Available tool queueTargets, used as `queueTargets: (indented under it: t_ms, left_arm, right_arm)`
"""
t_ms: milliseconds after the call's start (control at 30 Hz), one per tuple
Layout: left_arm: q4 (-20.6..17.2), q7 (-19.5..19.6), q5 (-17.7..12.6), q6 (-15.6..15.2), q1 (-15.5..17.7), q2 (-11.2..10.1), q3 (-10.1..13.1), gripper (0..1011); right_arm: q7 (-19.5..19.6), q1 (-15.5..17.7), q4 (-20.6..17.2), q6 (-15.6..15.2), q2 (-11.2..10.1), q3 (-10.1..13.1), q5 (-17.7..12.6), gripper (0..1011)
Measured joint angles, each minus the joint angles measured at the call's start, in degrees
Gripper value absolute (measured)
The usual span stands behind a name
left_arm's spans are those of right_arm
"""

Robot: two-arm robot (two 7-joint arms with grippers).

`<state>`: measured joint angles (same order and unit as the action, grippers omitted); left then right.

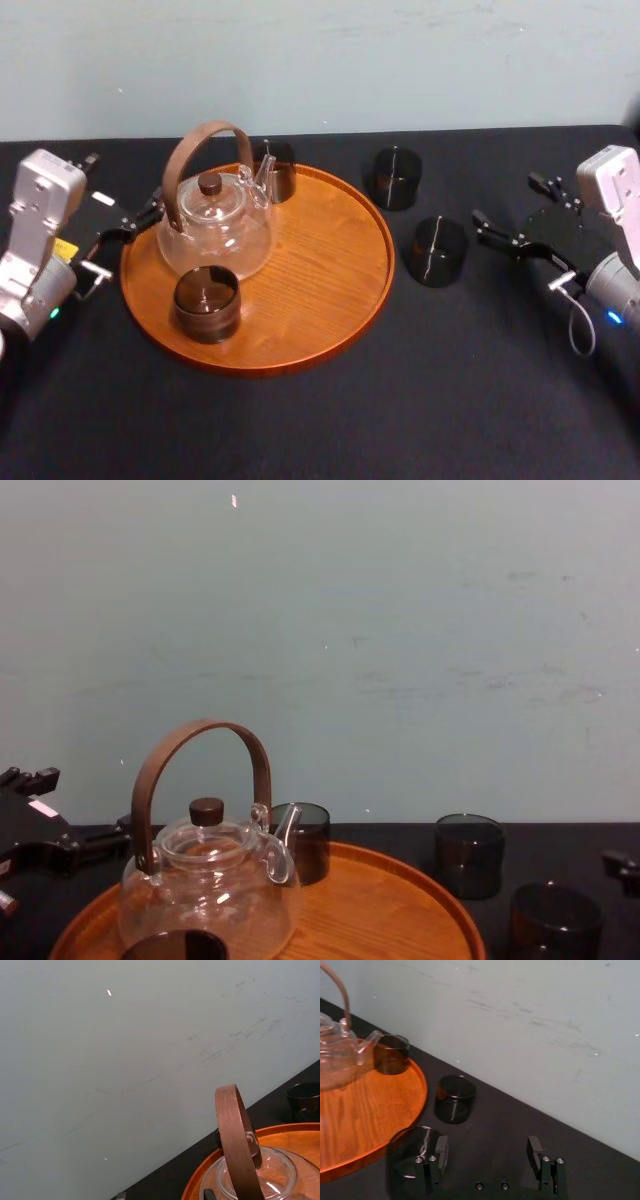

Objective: Pick up the glass from the table and place it on the tray.

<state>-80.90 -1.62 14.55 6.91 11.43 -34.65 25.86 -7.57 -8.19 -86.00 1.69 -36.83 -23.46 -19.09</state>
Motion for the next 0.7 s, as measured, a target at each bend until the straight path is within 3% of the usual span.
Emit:
queueTargets:
  t_ms: [700]
  left_arm:
    - [0.00,0.00,0.00,0.00,0.00,0.00,0.00,1001]
  right_arm:
    - [-6.75,4.84,-4.76,-6.24,-1.50,3.00,-2.41,1003]
